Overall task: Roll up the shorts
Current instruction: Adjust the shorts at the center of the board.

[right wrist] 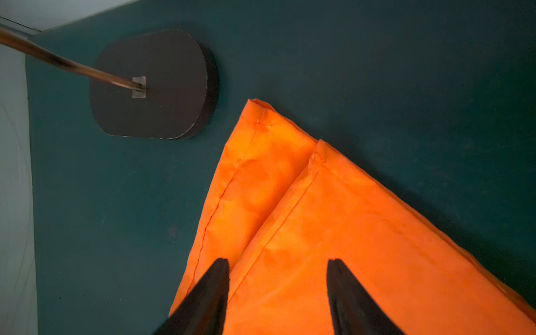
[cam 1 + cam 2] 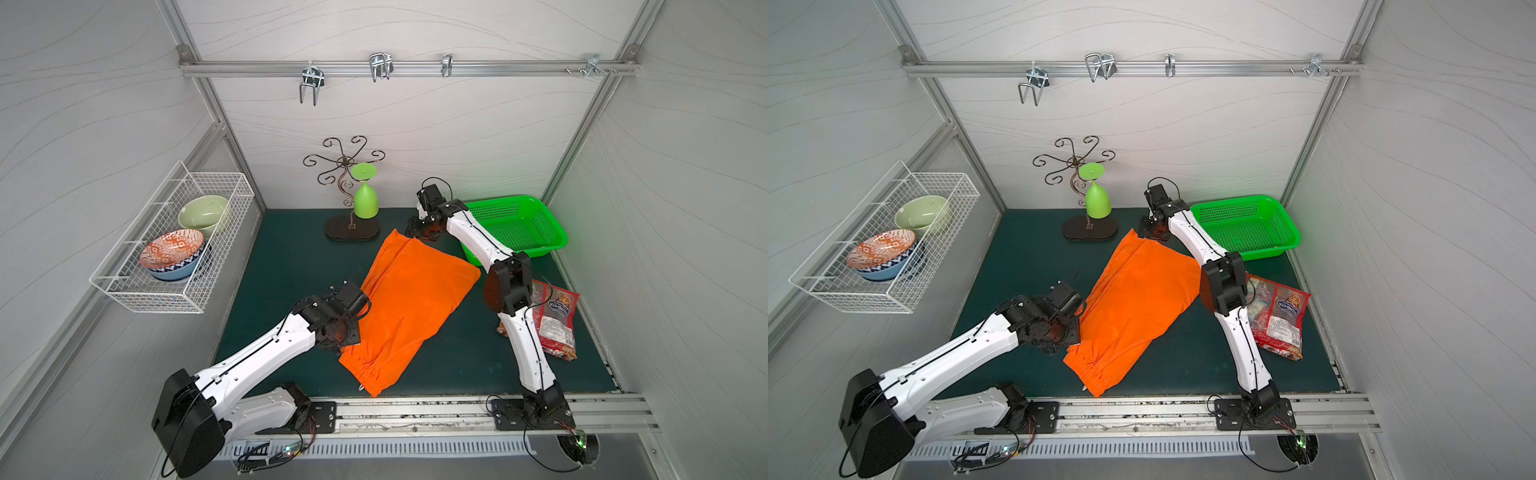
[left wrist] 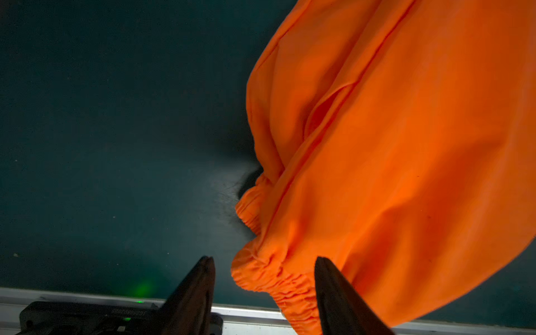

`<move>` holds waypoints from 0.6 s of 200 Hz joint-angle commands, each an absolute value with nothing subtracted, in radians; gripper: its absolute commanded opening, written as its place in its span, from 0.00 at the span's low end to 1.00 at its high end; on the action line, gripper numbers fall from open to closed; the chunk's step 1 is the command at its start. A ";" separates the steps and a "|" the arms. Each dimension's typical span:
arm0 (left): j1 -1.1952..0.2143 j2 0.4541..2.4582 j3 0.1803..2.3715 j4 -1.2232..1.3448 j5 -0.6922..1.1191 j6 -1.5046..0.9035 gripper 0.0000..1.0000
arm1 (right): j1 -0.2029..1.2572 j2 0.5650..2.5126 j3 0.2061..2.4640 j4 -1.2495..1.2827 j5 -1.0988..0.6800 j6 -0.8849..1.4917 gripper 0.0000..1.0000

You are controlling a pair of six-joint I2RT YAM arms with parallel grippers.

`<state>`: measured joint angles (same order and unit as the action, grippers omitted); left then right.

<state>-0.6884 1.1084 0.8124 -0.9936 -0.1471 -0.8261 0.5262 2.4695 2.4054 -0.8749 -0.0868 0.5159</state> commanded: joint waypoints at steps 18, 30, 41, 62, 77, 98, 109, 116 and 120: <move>-0.690 1.092 0.772 -0.902 -0.147 -0.832 0.58 | 0.529 2.580 2.450 -0.997 -0.097 0.596 0.59; -0.690 1.113 0.757 -0.874 -0.117 -0.826 0.57 | 0.534 2.591 2.446 -0.998 -0.091 0.597 0.58; -0.690 1.132 0.745 -0.849 -0.084 -0.824 0.53 | 0.537 2.601 2.444 -1.009 -0.076 0.597 0.58; -0.690 1.160 0.720 -0.803 -0.017 -0.814 0.44 | 0.533 2.599 2.417 -1.028 -0.040 0.597 0.57; -0.690 1.166 0.707 -0.786 -0.001 -0.813 0.43 | 0.521 2.577 2.369 -1.024 -0.022 0.599 0.56; -0.690 1.153 0.739 -0.805 -0.060 -0.801 0.51 | 0.514 2.477 2.218 -0.929 -0.050 0.569 0.57; -0.690 1.143 0.789 -0.825 -0.105 -0.776 0.56 | 0.515 2.411 2.136 -0.872 -0.060 0.536 0.58; -0.689 1.143 0.824 -0.835 -0.137 -0.757 0.59 | 0.515 2.366 2.101 -0.849 -0.063 0.524 0.58; -0.687 1.145 0.846 -0.838 -0.150 -0.741 0.61 | 0.515 2.339 2.080 -0.838 -0.065 0.513 0.58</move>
<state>-0.6884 1.1610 0.7219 -0.8379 -0.0620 -0.8062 0.5217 2.4733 2.1948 -0.8921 -0.0605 0.5659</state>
